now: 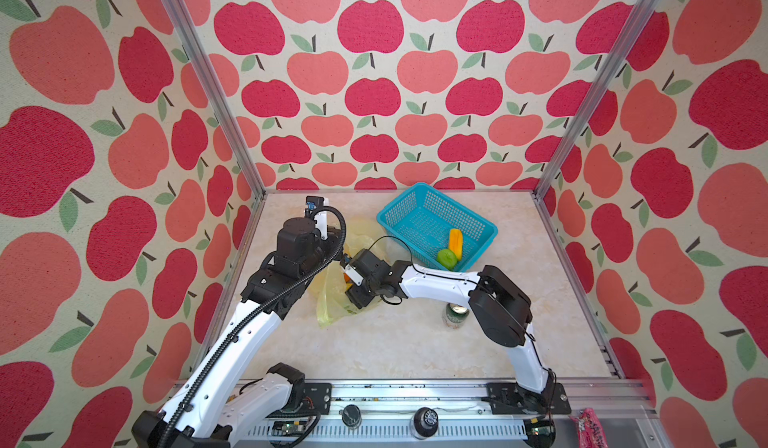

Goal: Untie the knot of the plastic bag and take out the fruit
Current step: 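Position the right gripper over another elongated yellow fruit in the bag, then close the right gripper on the yellow fruit and lift it out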

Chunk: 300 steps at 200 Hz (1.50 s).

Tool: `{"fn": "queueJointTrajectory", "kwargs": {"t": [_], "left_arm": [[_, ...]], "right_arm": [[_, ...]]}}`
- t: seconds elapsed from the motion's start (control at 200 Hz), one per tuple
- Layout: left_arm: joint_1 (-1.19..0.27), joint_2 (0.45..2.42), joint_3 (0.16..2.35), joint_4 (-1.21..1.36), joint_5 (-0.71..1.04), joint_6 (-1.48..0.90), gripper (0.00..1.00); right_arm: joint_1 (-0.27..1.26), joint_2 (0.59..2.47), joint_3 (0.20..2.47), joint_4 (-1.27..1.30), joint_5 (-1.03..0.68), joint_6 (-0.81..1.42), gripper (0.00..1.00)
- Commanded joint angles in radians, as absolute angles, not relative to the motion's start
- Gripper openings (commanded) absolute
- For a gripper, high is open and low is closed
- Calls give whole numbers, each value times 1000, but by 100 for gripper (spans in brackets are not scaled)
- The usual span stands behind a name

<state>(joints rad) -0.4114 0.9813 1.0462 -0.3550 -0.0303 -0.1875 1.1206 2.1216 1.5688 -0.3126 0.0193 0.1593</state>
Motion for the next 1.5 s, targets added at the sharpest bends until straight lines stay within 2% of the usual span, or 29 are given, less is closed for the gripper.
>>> {"fn": "queueJointTrajectory", "kwargs": {"t": [0.0,0.215,0.39,0.71,0.991,1.196,1.341,1.426,1.496], "left_arm": [[-416,960,1046,-335,-38,-178,0],[-416,961,1048,-339,-35,-178,0],[-416,958,1044,-337,-35,-179,0],[-417,959,1049,-342,-31,-183,0],[-417,983,1055,-344,-31,-179,0],[-417,981,1058,-351,-44,-173,0],[-416,963,1058,-360,-64,-167,0],[-414,945,1045,-348,-61,-169,0],[-414,940,1040,-343,-59,-169,0]], "right_arm": [[1128,2173,1624,-387,-3,148,74],[1126,2294,1769,-521,47,156,71],[1121,2280,1773,-528,11,160,45],[1128,1961,1491,-300,-37,87,24],[1138,1633,1231,-101,-26,10,19],[1136,1432,1117,-36,84,-51,14],[1122,1305,1098,-75,294,-100,8],[1073,1237,1056,-69,412,-78,7],[993,1187,1021,-76,404,-25,9]]}}
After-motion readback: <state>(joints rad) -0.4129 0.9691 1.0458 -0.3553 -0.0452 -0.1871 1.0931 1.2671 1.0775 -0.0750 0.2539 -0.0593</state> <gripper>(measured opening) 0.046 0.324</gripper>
